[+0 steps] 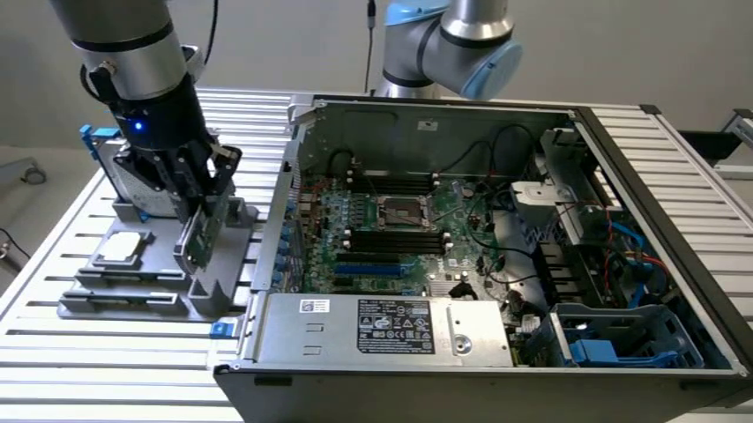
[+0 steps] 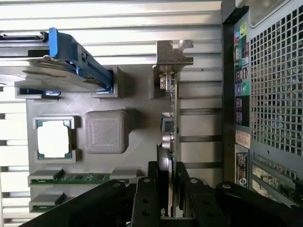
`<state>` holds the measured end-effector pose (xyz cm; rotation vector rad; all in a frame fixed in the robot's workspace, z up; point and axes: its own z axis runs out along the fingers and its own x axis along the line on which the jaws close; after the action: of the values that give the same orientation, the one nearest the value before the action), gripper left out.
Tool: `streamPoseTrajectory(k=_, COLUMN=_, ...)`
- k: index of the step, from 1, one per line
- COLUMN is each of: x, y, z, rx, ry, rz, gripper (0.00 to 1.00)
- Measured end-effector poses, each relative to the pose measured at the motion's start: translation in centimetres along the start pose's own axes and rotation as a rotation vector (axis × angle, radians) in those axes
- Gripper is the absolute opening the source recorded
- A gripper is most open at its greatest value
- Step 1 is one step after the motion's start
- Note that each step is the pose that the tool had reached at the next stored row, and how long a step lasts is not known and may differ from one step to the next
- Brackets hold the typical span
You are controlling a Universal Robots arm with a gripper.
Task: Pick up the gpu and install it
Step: 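Pick up the gpu and move the gpu toward the slot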
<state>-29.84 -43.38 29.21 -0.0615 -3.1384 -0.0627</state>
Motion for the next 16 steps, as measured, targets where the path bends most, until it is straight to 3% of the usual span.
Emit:
streamPoseTrajectory(k=11, x=-0.1, y=0.12, z=-5.00, rx=-0.0006, ry=-0.0001, rz=0.000, gripper=0.26)
streamPoseTrajectory(k=16, x=-1.4, y=0.11, z=-7.28, rx=-0.0025, ry=0.0009, rz=0.000, gripper=0.26)
